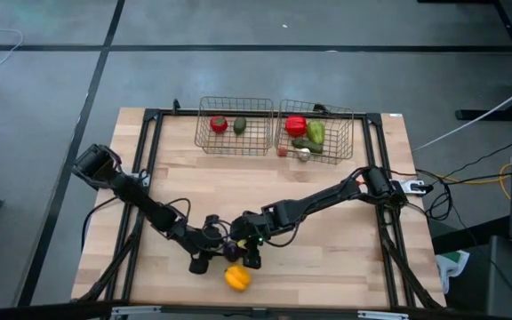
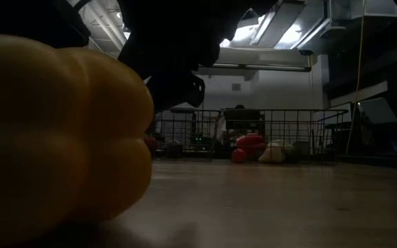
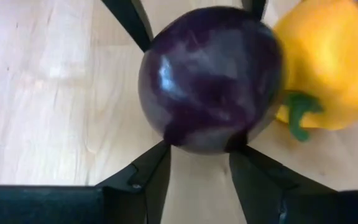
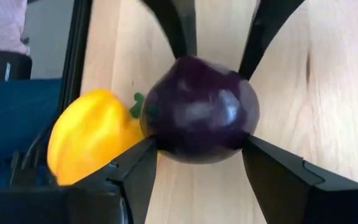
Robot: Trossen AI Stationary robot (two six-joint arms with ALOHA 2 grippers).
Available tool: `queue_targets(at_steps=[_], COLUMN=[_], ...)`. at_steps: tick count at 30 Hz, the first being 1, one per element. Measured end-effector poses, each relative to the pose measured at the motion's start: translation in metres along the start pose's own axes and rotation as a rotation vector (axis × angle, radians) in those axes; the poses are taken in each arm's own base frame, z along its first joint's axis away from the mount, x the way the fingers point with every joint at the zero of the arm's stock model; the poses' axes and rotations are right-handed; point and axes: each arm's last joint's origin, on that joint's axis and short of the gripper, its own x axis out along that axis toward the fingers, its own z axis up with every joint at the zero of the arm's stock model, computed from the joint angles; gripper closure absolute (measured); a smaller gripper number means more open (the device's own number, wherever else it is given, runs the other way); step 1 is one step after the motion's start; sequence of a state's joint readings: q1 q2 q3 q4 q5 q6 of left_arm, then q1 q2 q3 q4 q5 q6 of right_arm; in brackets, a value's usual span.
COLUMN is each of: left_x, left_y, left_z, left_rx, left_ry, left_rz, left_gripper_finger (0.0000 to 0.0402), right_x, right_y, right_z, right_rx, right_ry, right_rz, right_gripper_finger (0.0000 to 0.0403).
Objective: Sort produce into baskets
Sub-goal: Put the purple plum into the right gold wire basket
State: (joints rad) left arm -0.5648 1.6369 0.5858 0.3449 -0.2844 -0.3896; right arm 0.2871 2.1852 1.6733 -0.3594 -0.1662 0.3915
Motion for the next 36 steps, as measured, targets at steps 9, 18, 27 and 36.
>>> queue_targets(at_steps=[9,18,27,36], left_x=[-0.011,-0.012,-0.01,-0.009], left_y=[0.002,0.011,0.015,0.015], left_z=[0.022,0.059,0.056,0.049], left_rx=[-0.042,-0.027,-0.035,-0.035], left_ry=[-0.122,-0.272,-0.229,-0.166], left_rz=[-0.008,0.061,0.055,0.053], left_gripper_finger=[0.0243,0.0243,0.0243,0.0243], right_x=[-0.014,-0.023,-0.024,-0.027], right_y=[0.002,0.0,-0.001,-0.001], right_z=[-0.006,-0.005,-0.003,-0.003], right_rx=[-0.06,-0.072,-0.074,-0.072], right_ry=[0.089,0.077,0.058,0.064], right_rz=[-0.014,-0.119,-0.168,-0.169], right_gripper_finger=[0.0169,0.0169,0.0169,0.0169])
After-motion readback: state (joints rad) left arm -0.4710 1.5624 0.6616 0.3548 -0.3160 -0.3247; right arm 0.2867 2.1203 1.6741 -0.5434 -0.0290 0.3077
